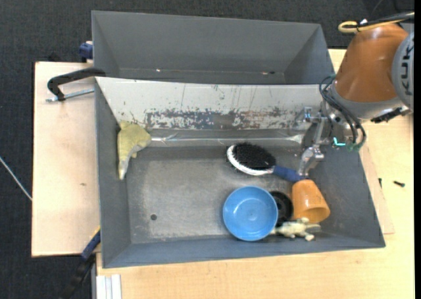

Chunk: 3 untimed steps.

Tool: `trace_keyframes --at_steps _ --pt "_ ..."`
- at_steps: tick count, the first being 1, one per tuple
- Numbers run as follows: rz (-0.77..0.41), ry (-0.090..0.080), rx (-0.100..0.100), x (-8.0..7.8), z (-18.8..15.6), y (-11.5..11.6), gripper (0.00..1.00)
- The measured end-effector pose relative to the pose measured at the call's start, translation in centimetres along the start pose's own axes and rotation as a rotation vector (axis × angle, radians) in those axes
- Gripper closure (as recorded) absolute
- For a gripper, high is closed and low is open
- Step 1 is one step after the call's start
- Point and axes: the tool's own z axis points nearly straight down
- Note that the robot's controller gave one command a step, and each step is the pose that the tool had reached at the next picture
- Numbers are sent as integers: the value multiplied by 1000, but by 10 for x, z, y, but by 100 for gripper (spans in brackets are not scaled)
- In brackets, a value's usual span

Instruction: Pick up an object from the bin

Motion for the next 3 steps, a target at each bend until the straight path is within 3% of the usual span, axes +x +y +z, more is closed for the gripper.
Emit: trace_keyframes --at_steps 1,2,3 --pt "150 -14 0 43 59 30 0" --pt "291 -18 -2 2 29 72 0" --pt "587 -15 -3 6 2 108 0"
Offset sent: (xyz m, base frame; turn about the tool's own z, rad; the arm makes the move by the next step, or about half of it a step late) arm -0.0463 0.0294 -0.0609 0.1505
